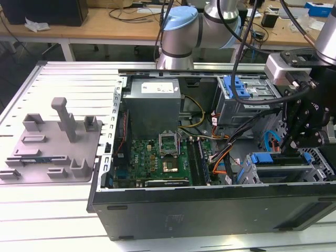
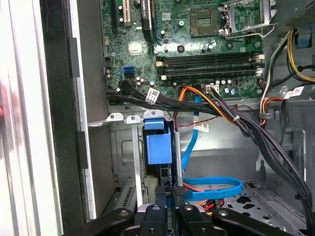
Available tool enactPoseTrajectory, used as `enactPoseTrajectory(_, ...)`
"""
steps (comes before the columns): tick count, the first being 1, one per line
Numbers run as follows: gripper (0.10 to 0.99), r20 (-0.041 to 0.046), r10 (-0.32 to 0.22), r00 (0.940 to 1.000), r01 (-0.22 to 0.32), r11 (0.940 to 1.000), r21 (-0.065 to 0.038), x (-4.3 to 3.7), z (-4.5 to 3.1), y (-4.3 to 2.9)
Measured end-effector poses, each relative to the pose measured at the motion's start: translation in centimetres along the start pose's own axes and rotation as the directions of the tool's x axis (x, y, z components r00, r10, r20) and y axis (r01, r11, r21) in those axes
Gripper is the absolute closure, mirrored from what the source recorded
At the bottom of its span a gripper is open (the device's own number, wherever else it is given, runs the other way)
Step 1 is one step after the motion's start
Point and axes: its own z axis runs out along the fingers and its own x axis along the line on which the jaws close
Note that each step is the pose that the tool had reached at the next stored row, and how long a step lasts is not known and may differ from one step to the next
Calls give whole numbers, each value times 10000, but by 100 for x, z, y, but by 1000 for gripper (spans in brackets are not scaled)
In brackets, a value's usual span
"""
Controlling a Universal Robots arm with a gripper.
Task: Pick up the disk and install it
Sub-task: 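Insert the second disk wire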
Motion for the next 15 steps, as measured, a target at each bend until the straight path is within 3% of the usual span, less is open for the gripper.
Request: enactPoseTrajectory(15,925,6,0,10000,0,10000,-1,-8,9,-1)
